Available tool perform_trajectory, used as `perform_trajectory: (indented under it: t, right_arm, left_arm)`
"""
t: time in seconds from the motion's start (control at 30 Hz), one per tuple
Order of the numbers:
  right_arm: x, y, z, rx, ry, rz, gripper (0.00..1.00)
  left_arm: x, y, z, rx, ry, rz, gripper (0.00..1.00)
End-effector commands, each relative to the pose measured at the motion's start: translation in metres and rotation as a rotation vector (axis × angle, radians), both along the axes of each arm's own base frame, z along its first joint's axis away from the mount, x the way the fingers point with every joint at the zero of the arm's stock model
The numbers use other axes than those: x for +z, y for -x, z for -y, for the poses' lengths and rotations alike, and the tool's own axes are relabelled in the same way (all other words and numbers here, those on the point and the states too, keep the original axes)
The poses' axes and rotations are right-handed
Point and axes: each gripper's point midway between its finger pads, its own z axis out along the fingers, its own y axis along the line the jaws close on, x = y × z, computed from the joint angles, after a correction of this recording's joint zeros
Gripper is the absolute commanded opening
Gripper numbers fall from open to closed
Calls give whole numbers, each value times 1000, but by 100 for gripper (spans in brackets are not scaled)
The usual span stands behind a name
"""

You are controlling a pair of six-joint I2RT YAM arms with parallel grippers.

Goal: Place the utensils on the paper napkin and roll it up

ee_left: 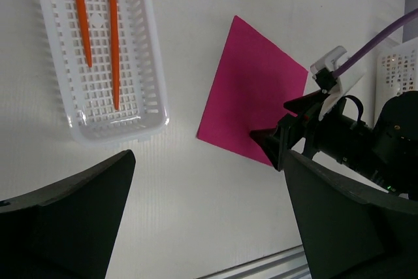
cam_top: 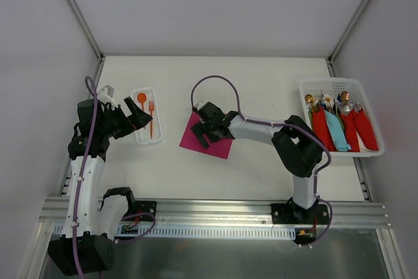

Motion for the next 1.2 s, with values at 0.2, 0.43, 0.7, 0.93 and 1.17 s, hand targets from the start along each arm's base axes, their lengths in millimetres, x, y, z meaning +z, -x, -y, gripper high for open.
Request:
perform_trajectory:
  t: [0.2,0.43,0.7,0.93,1.17]
  right_arm:
    - [-8,-20,2,-488,-74,-94,95]
    - [6,-28,3,-616,-139,-123,94]
    - [33,-23,1,-632,-216,-125,98]
    - [87,-27,-14,-576,-340,-102,99]
    - [143,-31,-15,-358,-385,-25,99]
  left_arm:
    - [-4,1,-7,63,-15,-5,99]
    - [-5,0,-11,80,-29,-4,99]
    - [-11,-6,-9,63,-17,-30,99]
    - [-5,-15,-19,79,-76,-12,99]
    - [-14,-56,-35,61,-143,-174,59]
